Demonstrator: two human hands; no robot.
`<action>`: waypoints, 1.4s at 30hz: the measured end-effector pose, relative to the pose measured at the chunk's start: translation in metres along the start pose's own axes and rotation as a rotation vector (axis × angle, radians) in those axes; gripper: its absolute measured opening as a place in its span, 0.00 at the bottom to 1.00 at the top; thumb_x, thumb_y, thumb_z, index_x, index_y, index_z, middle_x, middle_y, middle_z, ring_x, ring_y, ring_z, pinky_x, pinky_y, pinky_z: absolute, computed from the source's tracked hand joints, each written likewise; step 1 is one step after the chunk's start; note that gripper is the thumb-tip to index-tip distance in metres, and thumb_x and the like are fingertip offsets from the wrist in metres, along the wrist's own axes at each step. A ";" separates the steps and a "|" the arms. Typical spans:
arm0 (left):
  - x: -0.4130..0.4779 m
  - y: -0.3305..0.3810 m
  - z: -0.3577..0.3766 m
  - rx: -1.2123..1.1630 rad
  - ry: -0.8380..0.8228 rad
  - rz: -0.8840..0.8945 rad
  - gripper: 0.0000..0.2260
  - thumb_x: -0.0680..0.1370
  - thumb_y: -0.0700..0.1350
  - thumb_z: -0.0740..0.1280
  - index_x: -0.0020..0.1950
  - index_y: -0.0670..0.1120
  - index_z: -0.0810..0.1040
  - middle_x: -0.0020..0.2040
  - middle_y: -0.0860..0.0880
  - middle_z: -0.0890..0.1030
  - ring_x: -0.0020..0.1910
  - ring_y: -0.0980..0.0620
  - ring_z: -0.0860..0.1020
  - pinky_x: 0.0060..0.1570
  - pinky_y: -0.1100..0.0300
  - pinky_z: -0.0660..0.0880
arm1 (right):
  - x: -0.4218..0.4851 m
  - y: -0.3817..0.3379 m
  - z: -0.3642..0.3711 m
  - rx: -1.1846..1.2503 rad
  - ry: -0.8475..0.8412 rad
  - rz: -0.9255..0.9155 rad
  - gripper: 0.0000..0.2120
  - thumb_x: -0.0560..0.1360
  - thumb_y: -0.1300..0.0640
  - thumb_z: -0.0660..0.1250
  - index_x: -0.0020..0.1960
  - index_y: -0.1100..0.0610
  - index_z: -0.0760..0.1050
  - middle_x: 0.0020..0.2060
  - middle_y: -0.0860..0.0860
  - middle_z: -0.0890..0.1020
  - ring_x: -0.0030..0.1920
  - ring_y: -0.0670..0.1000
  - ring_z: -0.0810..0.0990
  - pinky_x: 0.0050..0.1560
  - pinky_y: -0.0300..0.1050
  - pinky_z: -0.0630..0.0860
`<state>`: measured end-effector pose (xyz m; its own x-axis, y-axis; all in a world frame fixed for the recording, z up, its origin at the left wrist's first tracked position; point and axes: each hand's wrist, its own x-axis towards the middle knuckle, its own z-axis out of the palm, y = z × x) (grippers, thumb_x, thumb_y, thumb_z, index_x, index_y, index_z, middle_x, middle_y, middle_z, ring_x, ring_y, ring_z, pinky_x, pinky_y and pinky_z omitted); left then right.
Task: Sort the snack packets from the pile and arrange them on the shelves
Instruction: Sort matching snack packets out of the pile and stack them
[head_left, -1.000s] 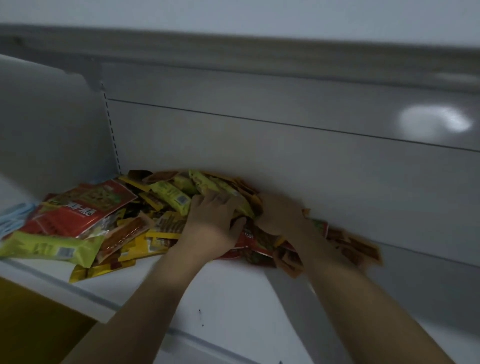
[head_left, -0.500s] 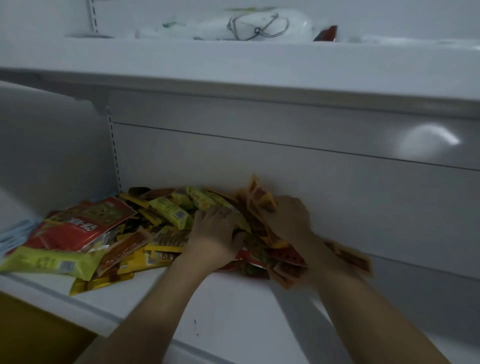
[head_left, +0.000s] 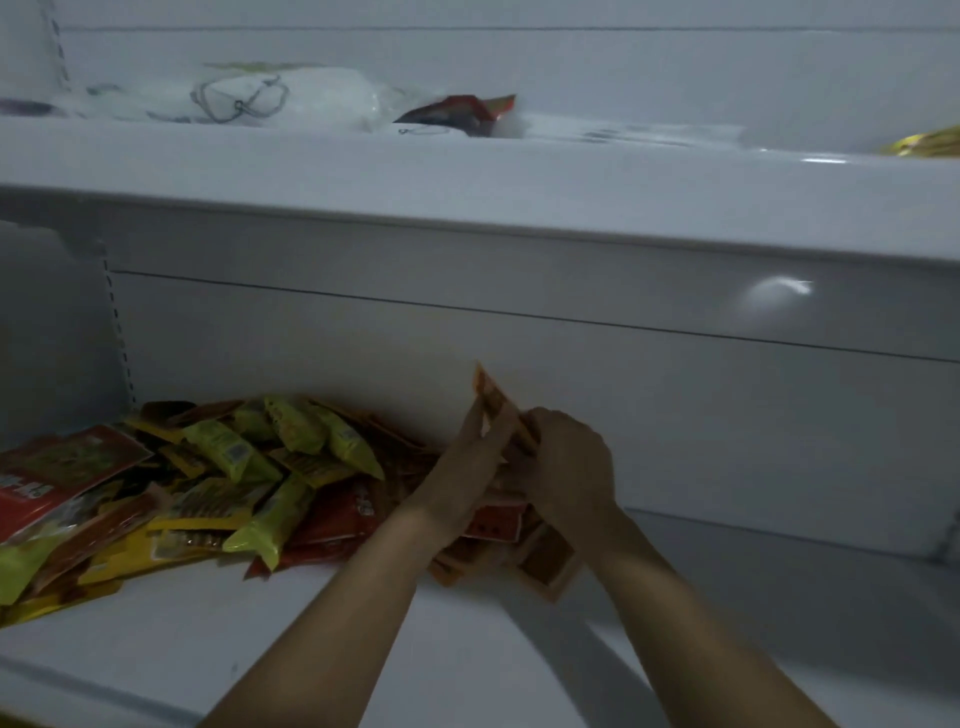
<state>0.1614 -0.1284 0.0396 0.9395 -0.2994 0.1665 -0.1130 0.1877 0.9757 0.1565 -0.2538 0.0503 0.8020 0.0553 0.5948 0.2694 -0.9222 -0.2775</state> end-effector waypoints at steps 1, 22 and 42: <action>0.001 -0.002 0.013 -0.072 -0.024 -0.025 0.26 0.78 0.57 0.66 0.74 0.54 0.65 0.60 0.44 0.81 0.56 0.44 0.82 0.50 0.44 0.81 | -0.010 0.007 0.002 -0.038 0.017 -0.027 0.05 0.77 0.54 0.66 0.48 0.56 0.75 0.40 0.51 0.77 0.41 0.55 0.79 0.35 0.43 0.64; 0.034 -0.073 0.121 0.421 -0.122 0.165 0.12 0.69 0.42 0.71 0.47 0.58 0.83 0.40 0.47 0.84 0.40 0.51 0.80 0.41 0.47 0.79 | -0.051 0.188 -0.013 0.864 -0.142 0.484 0.29 0.68 0.58 0.77 0.67 0.56 0.71 0.56 0.53 0.81 0.54 0.49 0.81 0.59 0.52 0.78; 0.020 -0.102 0.115 0.296 -0.032 0.079 0.27 0.72 0.30 0.73 0.65 0.52 0.73 0.55 0.51 0.84 0.55 0.52 0.82 0.50 0.58 0.80 | -0.072 0.179 0.010 1.176 -0.232 0.589 0.10 0.66 0.67 0.77 0.43 0.56 0.83 0.39 0.51 0.86 0.41 0.50 0.85 0.46 0.44 0.81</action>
<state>0.1545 -0.2616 -0.0405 0.9141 -0.3246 0.2429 -0.2785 -0.0675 0.9581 0.1525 -0.4194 -0.0494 0.9966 -0.0628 0.0537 0.0562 0.0387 -0.9977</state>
